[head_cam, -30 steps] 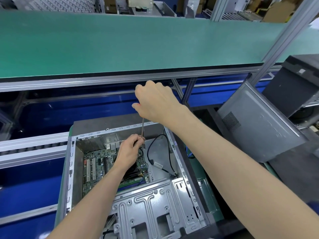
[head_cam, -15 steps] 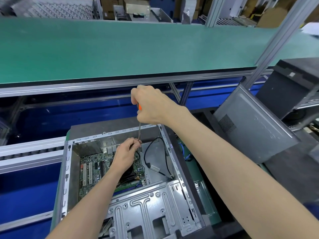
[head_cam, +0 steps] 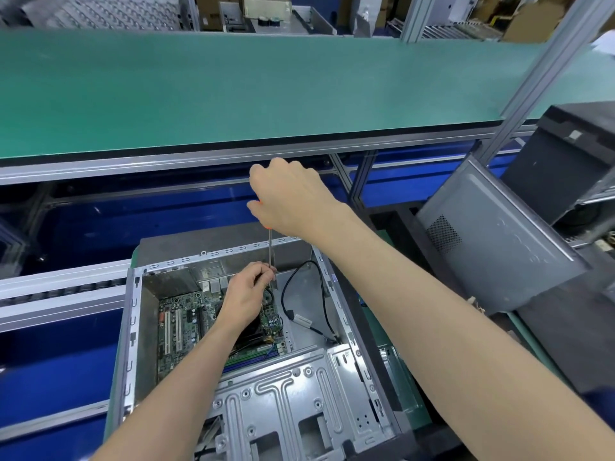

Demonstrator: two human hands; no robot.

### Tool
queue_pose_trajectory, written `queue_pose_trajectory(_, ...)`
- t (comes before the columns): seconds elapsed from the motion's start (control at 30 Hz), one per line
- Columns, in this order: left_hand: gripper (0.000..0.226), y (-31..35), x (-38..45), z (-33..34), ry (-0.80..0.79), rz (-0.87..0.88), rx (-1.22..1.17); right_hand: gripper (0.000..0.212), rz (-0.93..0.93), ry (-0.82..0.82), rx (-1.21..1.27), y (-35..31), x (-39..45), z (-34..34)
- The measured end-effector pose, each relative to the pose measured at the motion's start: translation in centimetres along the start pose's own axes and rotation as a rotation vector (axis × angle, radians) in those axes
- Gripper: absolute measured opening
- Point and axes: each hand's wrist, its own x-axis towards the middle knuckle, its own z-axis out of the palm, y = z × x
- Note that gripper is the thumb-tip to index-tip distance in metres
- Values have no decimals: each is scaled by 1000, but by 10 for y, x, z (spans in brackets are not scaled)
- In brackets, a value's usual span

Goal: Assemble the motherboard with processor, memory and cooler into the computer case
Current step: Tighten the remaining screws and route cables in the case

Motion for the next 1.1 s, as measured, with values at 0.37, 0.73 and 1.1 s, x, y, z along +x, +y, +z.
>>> queue_pose_trajectory(0.37, 23, 1, 0, 2, -1, -6, 23, 28, 54, 4, -50, 1, 3, 1)
queue_pose_trajectory(0.73, 24, 1, 0, 3, 7, 19, 68, 24, 64, 26, -13, 8, -7, 2)
queue_pose_trajectory(1.1, 26, 4, 0, 3, 2, 40, 68, 23, 99, -29, 66, 17, -6, -1)
